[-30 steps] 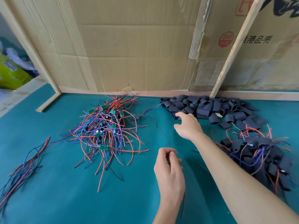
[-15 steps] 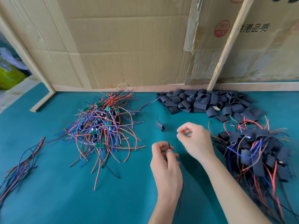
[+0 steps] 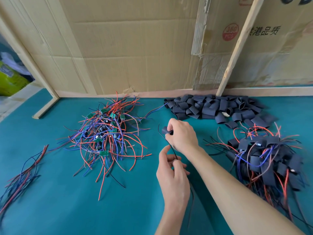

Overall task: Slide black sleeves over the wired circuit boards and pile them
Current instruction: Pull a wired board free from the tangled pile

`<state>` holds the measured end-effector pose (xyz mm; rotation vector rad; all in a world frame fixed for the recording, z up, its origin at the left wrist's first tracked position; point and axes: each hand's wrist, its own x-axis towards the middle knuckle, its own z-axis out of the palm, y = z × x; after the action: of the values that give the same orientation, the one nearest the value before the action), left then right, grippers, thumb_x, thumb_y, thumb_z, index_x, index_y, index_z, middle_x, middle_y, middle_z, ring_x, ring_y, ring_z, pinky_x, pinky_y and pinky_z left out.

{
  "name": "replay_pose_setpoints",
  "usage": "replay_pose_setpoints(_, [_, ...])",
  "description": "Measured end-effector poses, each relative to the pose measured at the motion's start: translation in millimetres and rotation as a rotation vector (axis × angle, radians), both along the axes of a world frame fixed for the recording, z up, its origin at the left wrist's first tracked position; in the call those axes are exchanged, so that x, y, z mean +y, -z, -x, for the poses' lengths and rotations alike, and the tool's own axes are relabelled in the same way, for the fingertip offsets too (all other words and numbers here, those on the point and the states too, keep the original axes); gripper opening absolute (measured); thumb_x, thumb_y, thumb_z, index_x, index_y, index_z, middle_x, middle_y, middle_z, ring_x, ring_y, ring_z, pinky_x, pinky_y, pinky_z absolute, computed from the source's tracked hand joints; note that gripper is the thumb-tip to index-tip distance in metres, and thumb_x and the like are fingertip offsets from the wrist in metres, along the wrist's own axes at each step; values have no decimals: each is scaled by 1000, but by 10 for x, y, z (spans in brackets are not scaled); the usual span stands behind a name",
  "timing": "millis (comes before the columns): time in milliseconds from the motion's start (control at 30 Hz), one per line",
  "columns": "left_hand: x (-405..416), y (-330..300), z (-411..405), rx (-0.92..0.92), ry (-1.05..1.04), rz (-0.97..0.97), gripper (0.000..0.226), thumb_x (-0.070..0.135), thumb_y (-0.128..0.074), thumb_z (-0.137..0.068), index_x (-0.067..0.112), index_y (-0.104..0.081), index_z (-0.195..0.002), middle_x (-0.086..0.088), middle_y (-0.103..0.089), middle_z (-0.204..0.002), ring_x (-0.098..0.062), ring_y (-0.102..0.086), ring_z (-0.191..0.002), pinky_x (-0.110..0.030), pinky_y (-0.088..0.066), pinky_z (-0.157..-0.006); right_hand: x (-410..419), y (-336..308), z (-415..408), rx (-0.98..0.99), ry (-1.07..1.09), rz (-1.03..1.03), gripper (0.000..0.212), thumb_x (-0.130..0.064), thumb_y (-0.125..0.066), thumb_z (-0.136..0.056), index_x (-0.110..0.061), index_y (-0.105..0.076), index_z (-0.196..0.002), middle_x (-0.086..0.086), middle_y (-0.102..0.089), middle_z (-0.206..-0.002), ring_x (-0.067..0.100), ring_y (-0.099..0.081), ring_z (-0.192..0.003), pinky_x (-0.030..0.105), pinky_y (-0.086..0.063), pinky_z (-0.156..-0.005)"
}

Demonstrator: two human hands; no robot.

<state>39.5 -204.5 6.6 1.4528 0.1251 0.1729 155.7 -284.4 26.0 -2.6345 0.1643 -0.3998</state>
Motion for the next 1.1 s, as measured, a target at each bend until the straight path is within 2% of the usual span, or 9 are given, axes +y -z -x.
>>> replay_pose_setpoints(133, [-6, -21, 17, 0, 33, 6, 53, -8, -42, -92, 27, -63, -126, -7, -66, -89, -16, -64, -61, -17, -50, -52, -165, -74, 203, -65, 112, -374, 17, -11, -76, -74, -21, -65, -68, -9, -67, -64, 9, -63, -66, 22, -47, -58])
replay_pose_setpoints(200, [-14, -7, 7, 4, 51, 6, 55, -8, -44, -92, 28, -63, -129, -8, -66, -90, -19, -63, -60, -17, -49, -50, -256, -105, 409, -101, 153, -541, 16, -13, -79, -70, -23, -66, -67, -13, -69, -64, 4, -63, -61, 19, -46, -56])
replay_pose_setpoints(300, [-15, 4, -7, -3, 72, -3, 56, -8, -45, -92, 28, -63, -131, -5, -68, -92, -17, -65, -63, -21, -53, -53, -284, -125, 733, -76, 33, -684, 19, -16, -79, -68, -25, -65, -76, -10, -71, -71, 4, -60, -59, 21, -50, -57])
replay_pose_setpoints(400, [-17, 2, 10, -11, 101, -36, 52, -8, -47, -92, 22, -66, -131, -1, -72, -90, -12, -67, -70, -19, -53, -58, -207, -106, 930, -81, -64, -652, 23, -6, -72, -71, -25, -62, -78, -7, -69, -71, 8, -60, -60, 19, -48, -60])
replay_pose_setpoints(500, [-6, 18, 12, -12, 86, -59, 50, -6, -48, -93, 22, -66, -130, 5, -75, -90, -6, -67, -74, -11, -49, -58, -130, -115, 972, -74, -123, -635, 13, -13, -66, -70, -22, -57, -73, -10, -62, -62, 6, -52, -53, 15, -41, -56])
replay_pose_setpoints(633, [-7, -25, 36, -57, 133, -85, 50, -4, -48, -93, 32, -69, -122, 7, -75, -89, -9, -67, -66, -18, -52, -53, -217, -136, 1004, 46, -133, -711, 12, -26, -69, -71, -21, -60, -77, 8, -62, -55, 19, -53, -48, 29, -45, -48])
replay_pose_setpoints(800, [1, -5, 19, -54, 151, -78, 54, -5, -46, -93, 37, -70, -115, 5, -76, -91, -12, -68, -70, -22, -54, -53, -266, -146, 1027, 23, -121, -667, 19, -38, -74, -69, -26, -62, -77, 1, -72, -65, 23, -68, -58, 44, -59, -64])
replay_pose_setpoints(967, [-8, -20, 41, -78, 156, -72, 50, -3, -47, -96, 39, -69, -114, 7, -77, -91, -13, -67, -68, -22, -54, -52, -312, -168, 1052, 43, -172, -592, 32, -48, -70, -70, -27, -55, -89, -8, -77, -75, 20, -69, -63, 43, -59, -70])
replay_pose_setpoints(1100, [1, -12, 34, -54, 143, -62, 53, -2, -48, -90, 39, -69, -114, 5, -70, -84, -16, -67, -69, -22, -54, -52, -378, -162, 1025, 56, -169, -694, 25, -32, -76, -84, -23, -56, -95, -2, -79, -78, 21, -72, -68, 39, -56, -67])
